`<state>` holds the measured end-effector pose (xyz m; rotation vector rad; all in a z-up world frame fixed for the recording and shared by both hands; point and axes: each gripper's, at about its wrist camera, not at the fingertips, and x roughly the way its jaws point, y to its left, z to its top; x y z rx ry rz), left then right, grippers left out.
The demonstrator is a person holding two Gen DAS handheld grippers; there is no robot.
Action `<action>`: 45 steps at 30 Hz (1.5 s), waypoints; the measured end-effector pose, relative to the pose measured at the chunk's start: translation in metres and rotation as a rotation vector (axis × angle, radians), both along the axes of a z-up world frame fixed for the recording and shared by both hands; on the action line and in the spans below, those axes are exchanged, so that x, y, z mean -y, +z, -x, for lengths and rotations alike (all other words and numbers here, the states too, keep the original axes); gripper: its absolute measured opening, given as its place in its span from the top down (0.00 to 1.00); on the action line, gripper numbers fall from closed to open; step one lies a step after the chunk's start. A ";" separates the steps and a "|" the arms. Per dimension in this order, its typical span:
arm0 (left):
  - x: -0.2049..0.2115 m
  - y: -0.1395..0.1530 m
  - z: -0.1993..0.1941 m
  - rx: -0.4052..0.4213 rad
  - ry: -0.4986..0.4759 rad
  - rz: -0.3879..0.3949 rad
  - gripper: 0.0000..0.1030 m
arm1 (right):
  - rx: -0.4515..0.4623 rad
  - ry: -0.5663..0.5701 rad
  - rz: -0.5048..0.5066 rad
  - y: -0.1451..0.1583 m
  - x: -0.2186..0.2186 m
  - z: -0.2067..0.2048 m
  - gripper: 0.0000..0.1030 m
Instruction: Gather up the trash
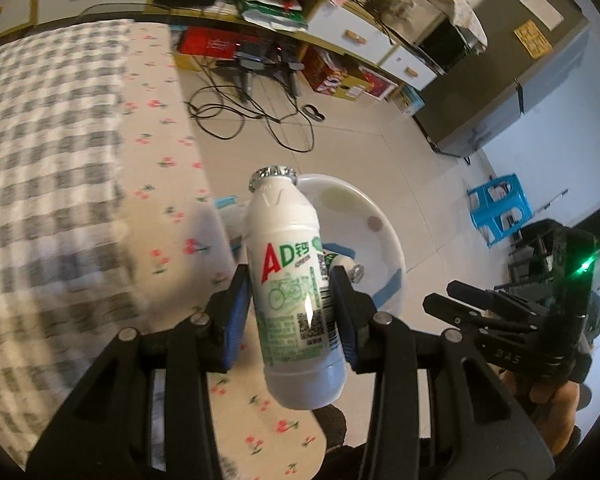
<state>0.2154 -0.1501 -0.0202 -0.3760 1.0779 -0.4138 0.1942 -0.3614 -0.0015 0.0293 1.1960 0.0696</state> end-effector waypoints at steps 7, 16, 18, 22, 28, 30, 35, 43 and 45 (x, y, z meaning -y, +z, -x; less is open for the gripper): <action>0.030 -0.009 -0.011 0.006 -0.069 0.025 0.59 | 0.002 -0.049 0.004 0.003 0.025 0.007 0.40; 0.031 -0.013 -0.022 0.064 -0.063 -0.035 0.13 | 0.019 -0.077 -0.003 0.009 0.039 0.016 0.39; 0.027 -0.009 -0.018 0.068 -0.049 -0.090 0.12 | 0.026 -0.080 -0.005 0.010 0.038 0.017 0.37; 0.011 0.002 -0.005 0.085 -0.016 -0.159 0.03 | 0.040 -0.084 -0.017 0.014 0.033 0.019 0.36; -0.020 0.008 0.018 0.053 0.034 -0.245 0.01 | 0.072 -0.092 -0.051 0.022 0.019 0.028 0.32; -0.030 0.014 0.029 0.058 0.043 -0.264 0.01 | 0.092 -0.082 -0.053 0.025 0.012 0.034 0.30; -0.047 0.027 0.058 0.092 0.076 -0.323 0.01 | 0.151 -0.090 -0.041 0.036 -0.007 0.058 0.20; -0.065 0.044 0.100 0.095 0.120 -0.341 0.01 | 0.250 -0.062 -0.004 0.050 -0.036 0.095 0.14; -0.067 0.050 0.109 0.115 0.128 -0.350 0.01 | 0.258 -0.049 -0.003 0.049 -0.044 0.100 0.14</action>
